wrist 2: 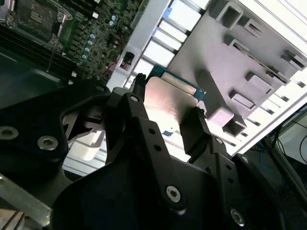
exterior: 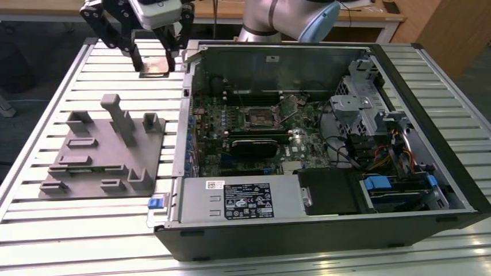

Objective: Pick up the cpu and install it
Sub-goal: 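Pick up the cpu and move it towards the insertion slot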

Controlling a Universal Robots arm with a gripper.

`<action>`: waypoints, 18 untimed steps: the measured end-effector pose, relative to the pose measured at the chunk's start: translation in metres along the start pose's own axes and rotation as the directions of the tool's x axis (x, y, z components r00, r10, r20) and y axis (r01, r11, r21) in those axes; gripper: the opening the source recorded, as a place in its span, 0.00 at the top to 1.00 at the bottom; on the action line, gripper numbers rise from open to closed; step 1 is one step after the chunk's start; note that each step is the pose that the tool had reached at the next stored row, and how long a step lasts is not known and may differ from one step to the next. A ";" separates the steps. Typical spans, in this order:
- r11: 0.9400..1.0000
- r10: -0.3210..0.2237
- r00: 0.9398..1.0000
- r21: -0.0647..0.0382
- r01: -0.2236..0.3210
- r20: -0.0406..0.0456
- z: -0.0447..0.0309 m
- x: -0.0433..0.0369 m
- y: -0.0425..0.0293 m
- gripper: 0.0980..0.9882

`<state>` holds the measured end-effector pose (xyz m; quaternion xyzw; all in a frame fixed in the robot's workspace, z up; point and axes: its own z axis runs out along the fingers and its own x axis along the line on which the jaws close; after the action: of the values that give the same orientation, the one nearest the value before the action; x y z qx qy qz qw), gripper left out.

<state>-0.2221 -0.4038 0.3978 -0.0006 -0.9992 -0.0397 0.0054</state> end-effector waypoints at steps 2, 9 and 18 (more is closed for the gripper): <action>1.000 0.000 1.000 0.000 0.000 0.000 0.0002 -0.0054 0.0000 0.50; 1.000 0.000 1.000 0.000 0.000 0.000 0.0009 -0.0237 0.0000 0.50; 1.000 0.000 1.000 0.000 0.000 0.000 0.0023 -0.0450 0.0001 0.50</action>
<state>-0.1772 -0.4036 0.3950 -0.0005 -0.9992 -0.0397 0.0054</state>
